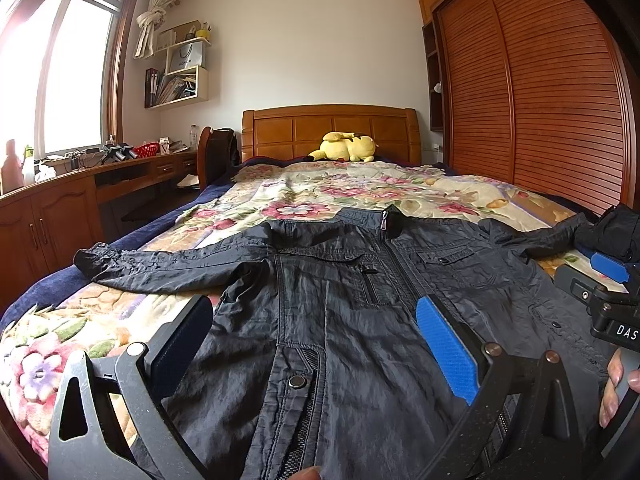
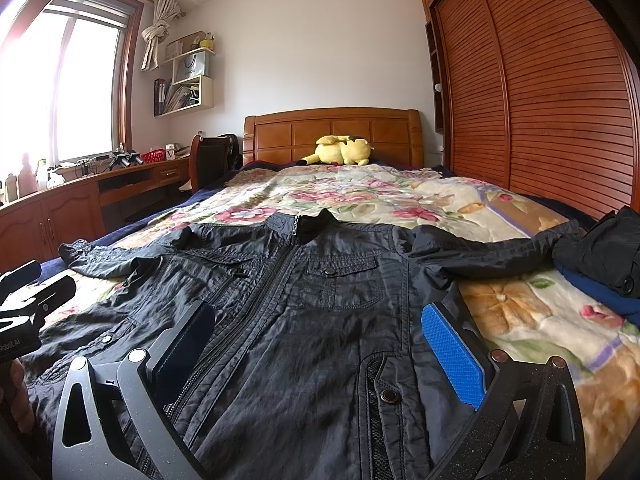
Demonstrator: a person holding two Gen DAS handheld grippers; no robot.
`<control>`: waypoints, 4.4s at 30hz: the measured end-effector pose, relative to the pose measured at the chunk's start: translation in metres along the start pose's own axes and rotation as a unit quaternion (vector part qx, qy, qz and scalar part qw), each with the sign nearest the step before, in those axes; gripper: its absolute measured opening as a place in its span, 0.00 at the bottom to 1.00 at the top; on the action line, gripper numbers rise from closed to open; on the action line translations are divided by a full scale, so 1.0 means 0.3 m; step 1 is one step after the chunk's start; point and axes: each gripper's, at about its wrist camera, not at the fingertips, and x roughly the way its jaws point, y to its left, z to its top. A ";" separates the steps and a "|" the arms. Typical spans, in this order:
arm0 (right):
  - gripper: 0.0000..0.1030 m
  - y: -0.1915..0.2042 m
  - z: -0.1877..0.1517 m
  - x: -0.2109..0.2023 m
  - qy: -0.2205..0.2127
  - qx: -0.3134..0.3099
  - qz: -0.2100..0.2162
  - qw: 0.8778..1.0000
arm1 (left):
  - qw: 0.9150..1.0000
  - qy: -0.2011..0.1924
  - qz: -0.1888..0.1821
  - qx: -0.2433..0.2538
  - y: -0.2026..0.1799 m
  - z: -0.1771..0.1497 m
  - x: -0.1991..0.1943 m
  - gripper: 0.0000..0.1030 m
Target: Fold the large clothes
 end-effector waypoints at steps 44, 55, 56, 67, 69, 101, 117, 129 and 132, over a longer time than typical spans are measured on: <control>1.00 0.066 0.041 0.013 0.000 -0.011 0.036 0.999 | 1.000 0.020 0.012 0.014 0.126 0.055 0.004 0.99; 1.00 0.127 0.076 0.054 -0.004 -0.028 0.060 0.998 | 0.997 0.072 0.015 0.017 0.285 0.059 0.078 0.99; 1.00 0.136 0.082 0.061 -0.005 -0.029 0.063 0.998 | 0.997 0.077 0.016 0.015 0.306 0.057 0.086 0.99; 1.00 0.262 0.142 0.195 0.024 -0.058 0.114 0.991 | 0.993 0.111 0.046 0.011 0.534 0.055 0.160 0.99; 1.00 0.279 0.159 0.238 0.034 -0.060 0.125 0.990 | 0.992 0.113 0.048 0.006 0.581 0.055 0.175 0.99; 1.00 0.295 0.158 0.551 0.115 -0.137 0.157 0.971 | 0.956 0.199 0.153 -0.150 1.334 0.029 0.644 0.80; 1.00 0.298 0.141 0.564 0.125 -0.136 0.155 0.970 | 0.945 0.207 0.141 -0.212 1.472 0.016 0.782 0.51; 1.00 0.262 0.188 0.494 0.106 -0.124 0.165 0.973 | 0.972 0.156 0.108 -0.138 1.251 0.136 0.641 0.07; 1.00 0.230 0.215 0.445 0.089 -0.119 0.166 0.975 | 0.981 0.139 0.089 -0.100 1.115 0.194 0.586 0.05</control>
